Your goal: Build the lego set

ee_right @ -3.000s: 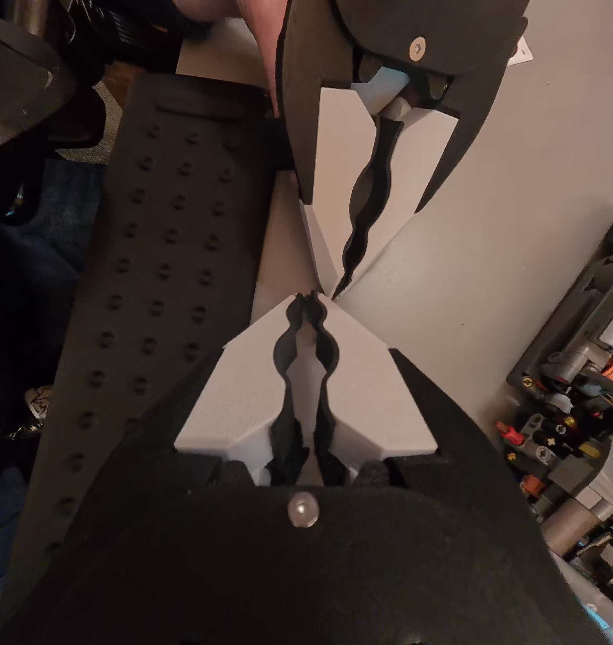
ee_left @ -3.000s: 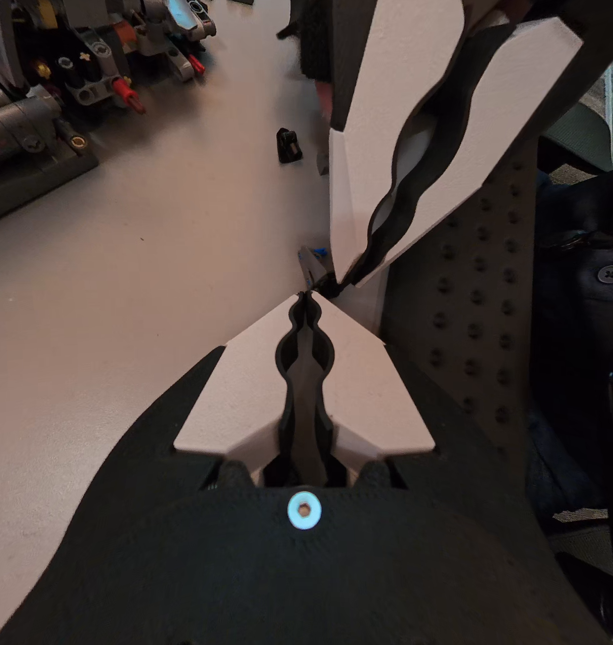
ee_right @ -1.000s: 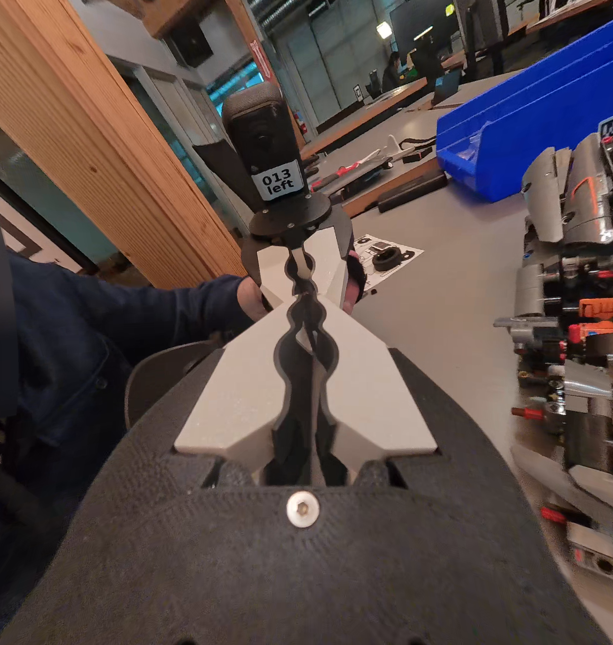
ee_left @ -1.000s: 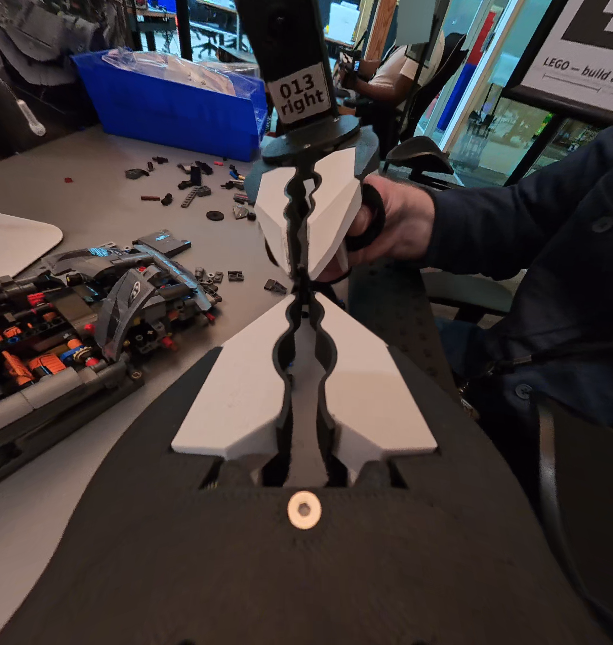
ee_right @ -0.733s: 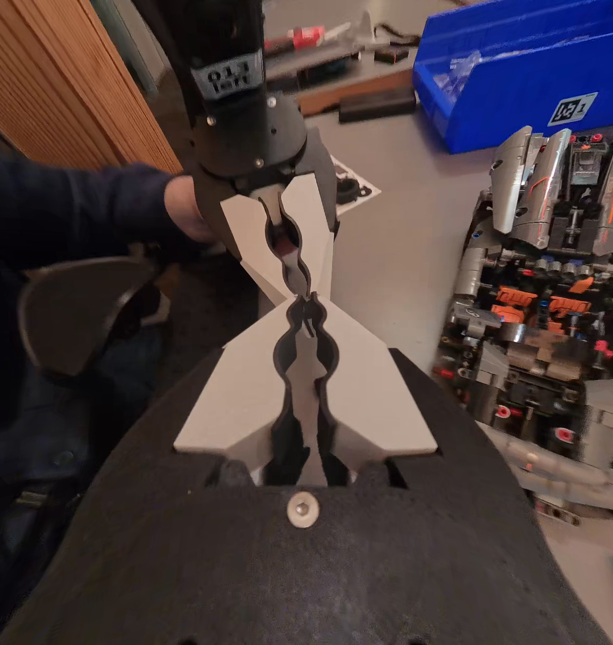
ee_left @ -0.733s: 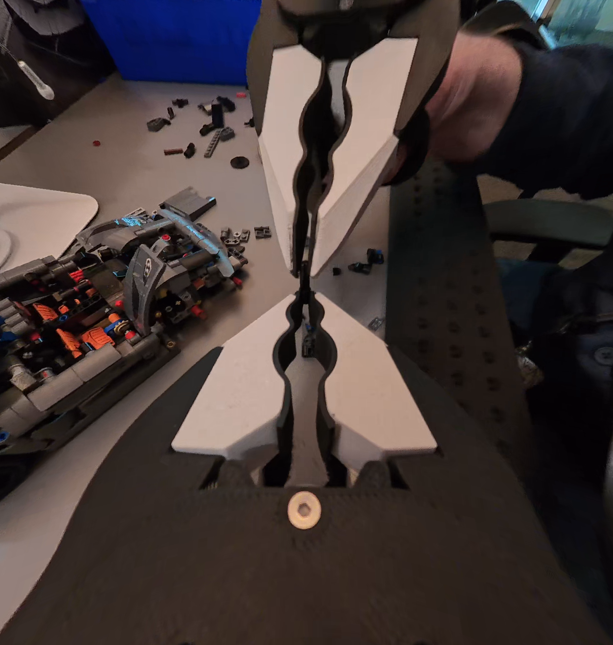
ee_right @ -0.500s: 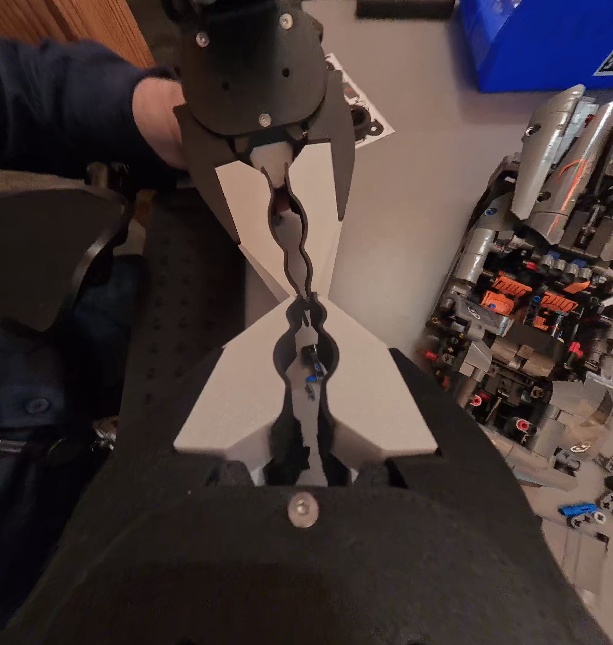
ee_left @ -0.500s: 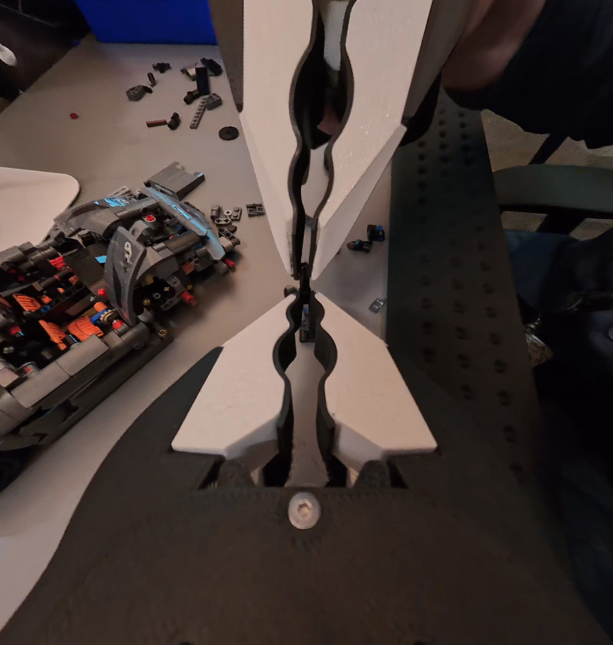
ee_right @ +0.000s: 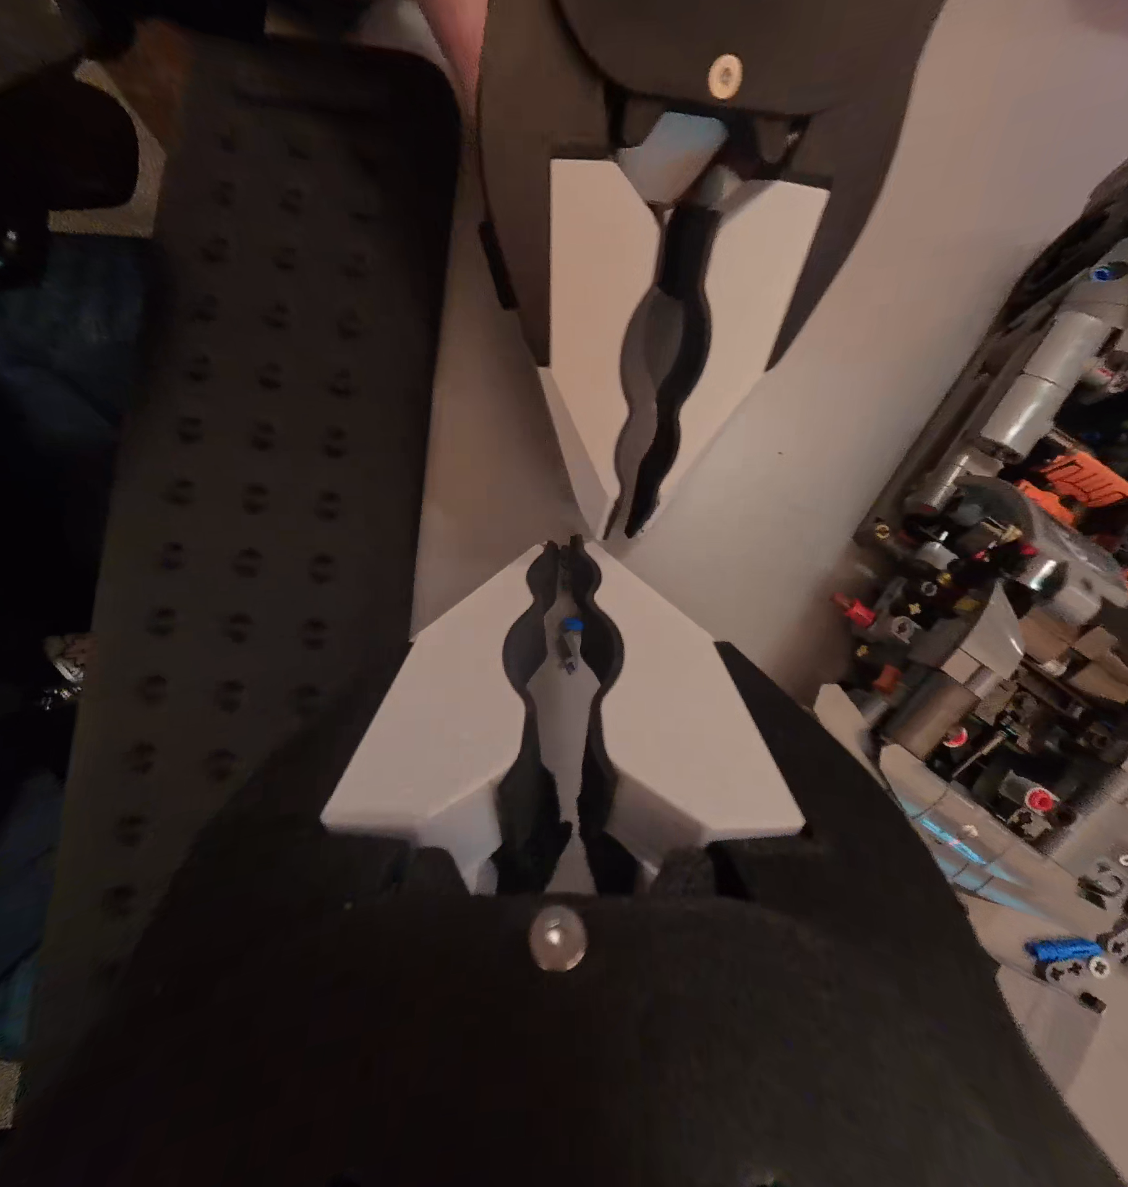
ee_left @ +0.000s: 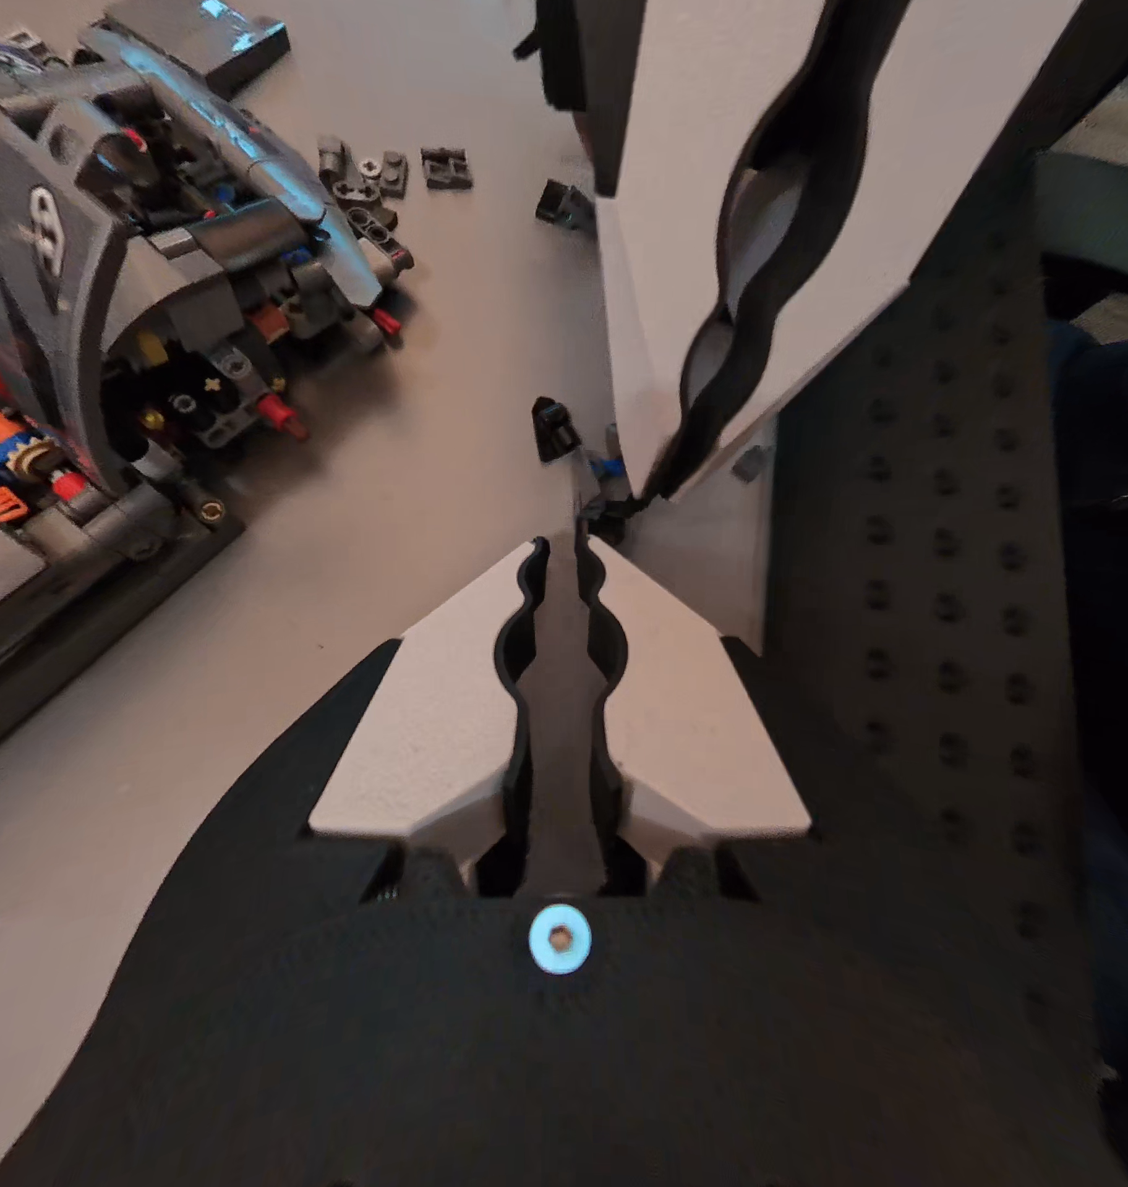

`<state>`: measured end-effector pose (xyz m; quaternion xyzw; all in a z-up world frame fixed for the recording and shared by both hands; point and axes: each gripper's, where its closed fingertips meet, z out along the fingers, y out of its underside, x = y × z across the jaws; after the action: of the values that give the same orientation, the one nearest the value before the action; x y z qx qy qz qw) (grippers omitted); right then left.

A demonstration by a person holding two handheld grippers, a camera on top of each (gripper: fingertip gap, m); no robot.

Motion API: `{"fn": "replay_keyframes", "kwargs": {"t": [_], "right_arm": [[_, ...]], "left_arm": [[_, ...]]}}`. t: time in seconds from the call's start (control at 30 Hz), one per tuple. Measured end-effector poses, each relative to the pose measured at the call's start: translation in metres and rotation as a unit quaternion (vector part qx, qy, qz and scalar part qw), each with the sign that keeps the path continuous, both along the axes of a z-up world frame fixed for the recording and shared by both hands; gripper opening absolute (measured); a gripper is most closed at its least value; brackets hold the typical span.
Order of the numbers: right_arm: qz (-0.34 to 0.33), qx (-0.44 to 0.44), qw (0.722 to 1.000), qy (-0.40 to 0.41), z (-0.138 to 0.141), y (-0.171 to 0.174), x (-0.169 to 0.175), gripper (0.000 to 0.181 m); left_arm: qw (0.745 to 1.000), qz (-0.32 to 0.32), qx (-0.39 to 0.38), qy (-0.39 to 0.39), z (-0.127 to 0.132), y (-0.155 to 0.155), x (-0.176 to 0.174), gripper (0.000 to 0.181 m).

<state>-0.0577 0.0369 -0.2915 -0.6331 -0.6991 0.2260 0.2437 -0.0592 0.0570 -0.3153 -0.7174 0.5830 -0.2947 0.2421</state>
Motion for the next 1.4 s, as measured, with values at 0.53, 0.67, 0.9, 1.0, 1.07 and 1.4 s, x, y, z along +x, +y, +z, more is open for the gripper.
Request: {"fn": "replay_keyframes", "kwargs": {"t": [0.53,0.67,0.9,1.0,1.07,1.4], "right_arm": [[-0.001,0.002,1.0,0.013,-0.007,0.002,0.001,0.001],[0.0,0.005,1.0,0.014,-0.009,0.001,0.004,0.001],[0.003,0.016,1.0,0.013,-0.01,0.0,0.005,0.002],[0.011,0.039,0.999,0.008,-0.01,-0.001,0.006,0.001],[0.014,0.05,0.999,0.002,-0.01,-0.002,0.005,0.002],[0.034,0.05,0.994,-0.088,-0.012,-0.002,0.007,0.0]], "left_arm": [[0.999,-0.016,-0.042,0.006,-0.007,-0.003,0.004,0.001],[0.999,-0.017,-0.041,0.005,-0.006,-0.003,0.005,0.003],[0.999,-0.024,-0.048,-0.004,-0.004,-0.003,0.011,0.004],[0.998,-0.032,-0.06,-0.01,-0.004,-0.006,0.015,0.004],[0.997,-0.034,-0.065,-0.012,-0.004,-0.007,0.016,0.003],[0.996,-0.035,-0.082,-0.022,-0.005,-0.008,0.017,0.002]]}}
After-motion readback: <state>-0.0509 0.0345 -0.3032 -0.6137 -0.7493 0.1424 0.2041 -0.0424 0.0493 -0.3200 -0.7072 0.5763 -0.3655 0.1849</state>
